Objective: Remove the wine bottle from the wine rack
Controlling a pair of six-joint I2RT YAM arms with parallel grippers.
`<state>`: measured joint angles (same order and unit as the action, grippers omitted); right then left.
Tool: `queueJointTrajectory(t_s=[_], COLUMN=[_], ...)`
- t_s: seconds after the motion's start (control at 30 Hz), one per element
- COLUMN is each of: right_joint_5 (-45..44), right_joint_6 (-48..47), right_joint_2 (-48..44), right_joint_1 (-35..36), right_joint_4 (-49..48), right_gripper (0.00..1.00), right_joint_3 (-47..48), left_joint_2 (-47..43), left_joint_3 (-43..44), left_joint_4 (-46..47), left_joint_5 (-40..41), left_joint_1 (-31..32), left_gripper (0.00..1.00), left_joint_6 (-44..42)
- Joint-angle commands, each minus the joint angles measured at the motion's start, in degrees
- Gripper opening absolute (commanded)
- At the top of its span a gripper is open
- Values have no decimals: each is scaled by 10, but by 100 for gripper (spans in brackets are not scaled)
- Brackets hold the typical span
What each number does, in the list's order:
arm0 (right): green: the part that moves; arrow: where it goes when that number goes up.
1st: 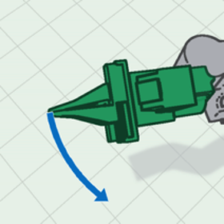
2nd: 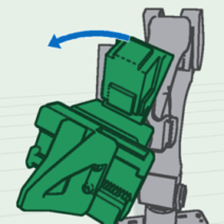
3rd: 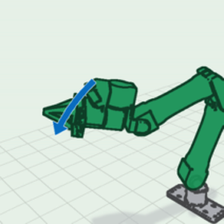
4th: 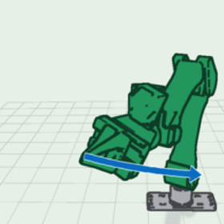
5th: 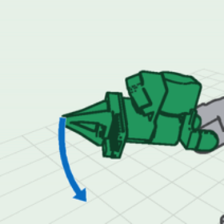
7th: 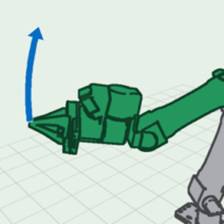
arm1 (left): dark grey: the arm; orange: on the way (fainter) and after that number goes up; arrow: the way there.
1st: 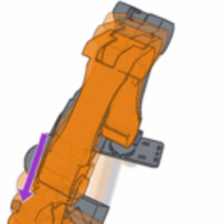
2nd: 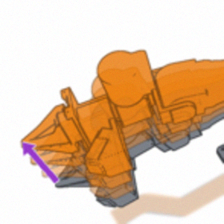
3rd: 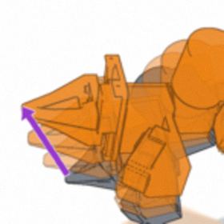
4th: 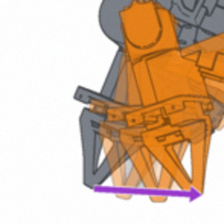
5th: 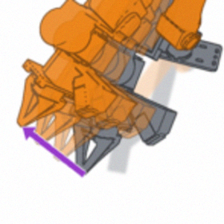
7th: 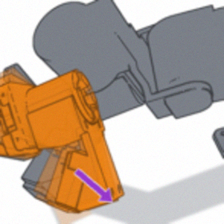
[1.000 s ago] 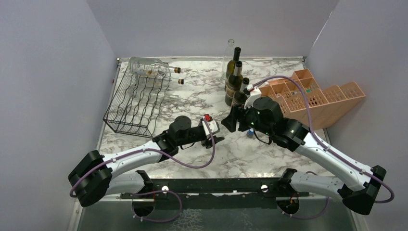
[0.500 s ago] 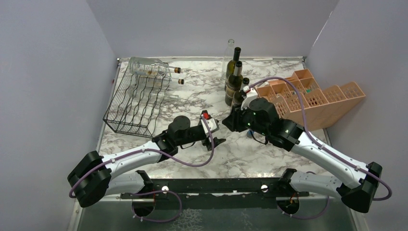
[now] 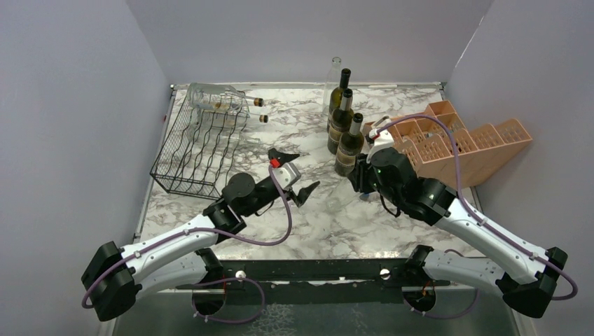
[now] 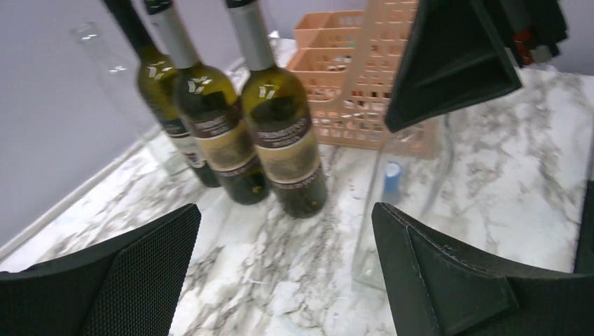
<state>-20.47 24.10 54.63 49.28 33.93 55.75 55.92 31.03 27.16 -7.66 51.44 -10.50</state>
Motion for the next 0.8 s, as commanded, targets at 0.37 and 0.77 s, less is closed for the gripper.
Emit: queueJointTrajectory(t_s=[0.37,0.77], right_joint_5=[-75,-106], right_joint_6=[-25,-58], right_joint_2=[40,125], right_joint_1=[-21,-50], right_joint_4=[-23,51], right_gripper=[14,14], right_joint_3=[36,118], left_joint_2=[-107,-119], left_joint_3=[-53,-55], left_joint_4=[47,47], left_joint_5=[256,254], left_joint_1=[-39,-60], left_gripper=[99,99], left_joint_6=[-26,-9])
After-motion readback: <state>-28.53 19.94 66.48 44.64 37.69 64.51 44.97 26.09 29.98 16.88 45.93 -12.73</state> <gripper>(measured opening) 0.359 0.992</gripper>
